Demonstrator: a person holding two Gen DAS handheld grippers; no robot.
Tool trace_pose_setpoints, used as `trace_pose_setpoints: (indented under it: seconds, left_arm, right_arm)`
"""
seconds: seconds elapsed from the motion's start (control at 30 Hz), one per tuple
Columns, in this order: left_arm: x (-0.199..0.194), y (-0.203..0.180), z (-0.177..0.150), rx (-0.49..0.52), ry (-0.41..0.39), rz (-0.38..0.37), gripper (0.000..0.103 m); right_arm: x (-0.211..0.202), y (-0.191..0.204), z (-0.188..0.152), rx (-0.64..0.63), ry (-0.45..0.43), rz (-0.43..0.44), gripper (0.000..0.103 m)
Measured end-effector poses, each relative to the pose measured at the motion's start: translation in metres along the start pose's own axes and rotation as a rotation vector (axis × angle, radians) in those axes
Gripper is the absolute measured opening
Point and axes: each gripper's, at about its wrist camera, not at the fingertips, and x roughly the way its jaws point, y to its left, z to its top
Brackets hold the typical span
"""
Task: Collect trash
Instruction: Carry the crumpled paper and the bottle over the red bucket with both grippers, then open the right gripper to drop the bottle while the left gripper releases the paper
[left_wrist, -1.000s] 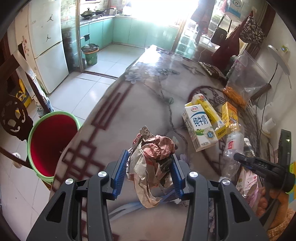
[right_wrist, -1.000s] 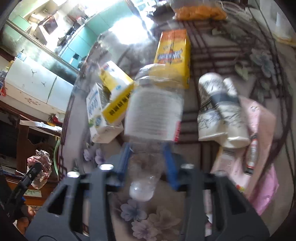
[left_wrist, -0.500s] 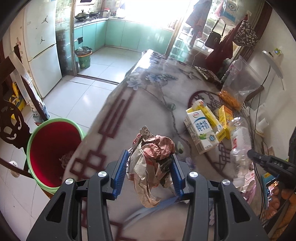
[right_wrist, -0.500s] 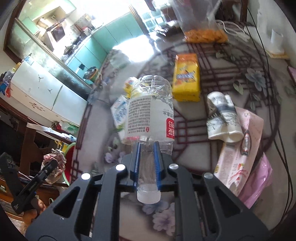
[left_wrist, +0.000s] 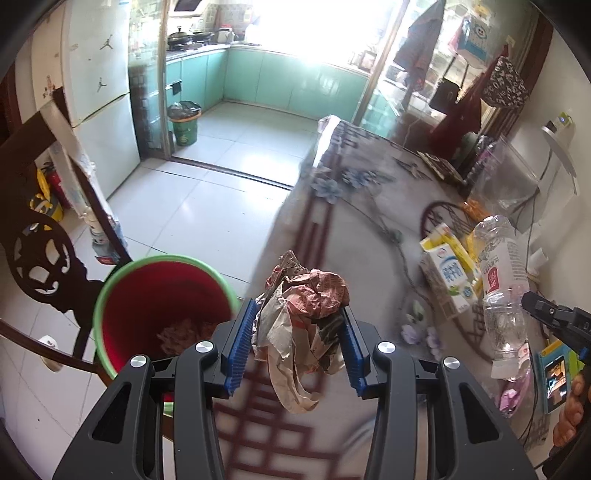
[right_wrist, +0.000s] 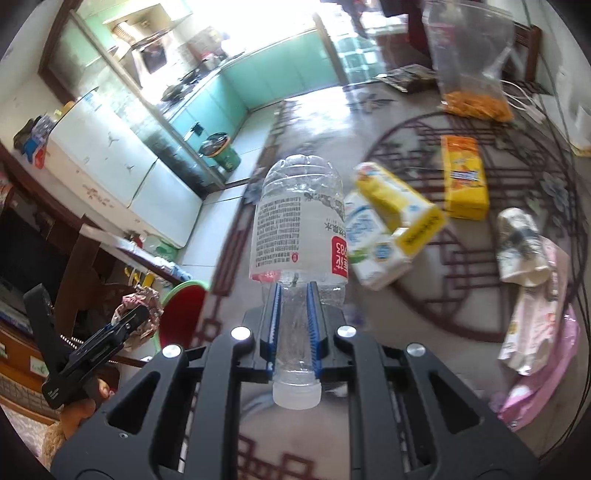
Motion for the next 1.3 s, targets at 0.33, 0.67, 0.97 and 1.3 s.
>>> trace_pose_setpoints:
  seconds: [0.33, 0.67, 0.97, 1.3]
  left_arm:
    - [-0.006, 0.074, 0.0, -0.093, -0.006, 0.065, 0.041]
    - [0.002, 0.128, -0.009, -0.183, 0.025, 0.138, 0.041]
    - [0.017, 0.154, -0.008, -0.211, 0.055, 0.173, 0.041]
    - [0.03, 0.171, -0.003, -0.24, 0.081, 0.194, 0.041]
  right_arm:
    - [0.031, 0.087, -0.004, -0.132, 0.044, 0.079, 0.014]
    - [0.077, 0.165, -0.016, -0.265, 0.146, 0.174, 0.014]
    - [0.115, 0.213, -0.027, -0.366, 0.239, 0.215, 0.014]
    - [0.141, 0.23, -0.025, -0.379, 0.279, 0.246, 0.023]
